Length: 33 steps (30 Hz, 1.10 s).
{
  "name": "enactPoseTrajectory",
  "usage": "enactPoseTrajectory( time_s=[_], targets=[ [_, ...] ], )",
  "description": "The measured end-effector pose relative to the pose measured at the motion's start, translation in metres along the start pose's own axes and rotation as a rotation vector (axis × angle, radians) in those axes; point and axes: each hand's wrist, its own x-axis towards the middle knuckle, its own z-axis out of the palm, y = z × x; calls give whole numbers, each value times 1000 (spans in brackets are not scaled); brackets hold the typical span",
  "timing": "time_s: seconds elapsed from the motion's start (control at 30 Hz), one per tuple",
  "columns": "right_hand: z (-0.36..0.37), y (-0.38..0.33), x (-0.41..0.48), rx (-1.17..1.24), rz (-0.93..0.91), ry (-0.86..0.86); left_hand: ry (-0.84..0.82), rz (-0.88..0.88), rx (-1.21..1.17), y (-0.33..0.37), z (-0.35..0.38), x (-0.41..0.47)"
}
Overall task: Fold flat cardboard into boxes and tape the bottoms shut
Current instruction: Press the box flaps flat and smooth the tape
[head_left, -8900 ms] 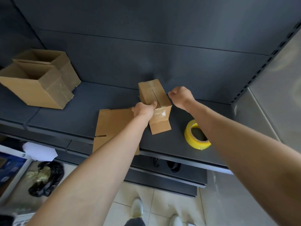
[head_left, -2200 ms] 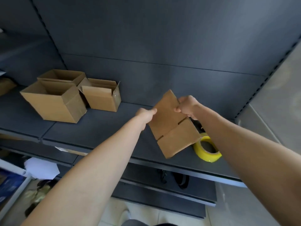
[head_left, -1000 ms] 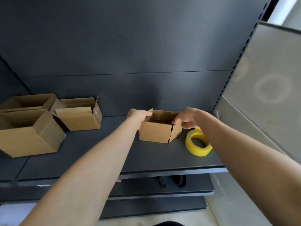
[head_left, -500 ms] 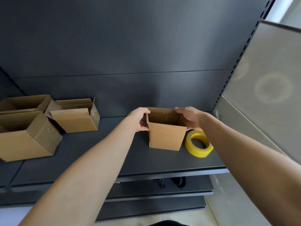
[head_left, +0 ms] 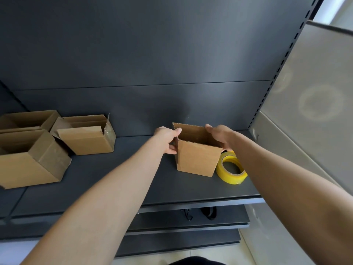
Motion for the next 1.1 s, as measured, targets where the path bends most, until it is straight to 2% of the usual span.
enactPoseTrajectory(
  time_s=[0.1, 0.4, 0.63, 0.83, 0.93, 1.03, 1.1],
  targets=[
    [6, 2, 2, -59, -40, 72, 82, 73, 50, 0, 6, 0],
    [15, 4, 1, -48, -41, 106, 128, 300, 204, -19, 7, 4],
    [16, 2, 3, -71, -48, 143, -21, 390, 192, -38, 0, 2],
    [14, 5, 3, -48, -42, 155, -142, 320, 201, -39, 0, 2],
    [8, 11, 3, 69, -54, 78, -196, 249, 212, -37, -5, 4],
    [-7, 22, 4, 372, -29, -176, -230, 207, 259, -33, -7, 7],
    [-16, 32, 7, 480, -42, -257, -241, 197, 299, -31, -7, 8]
  ],
)
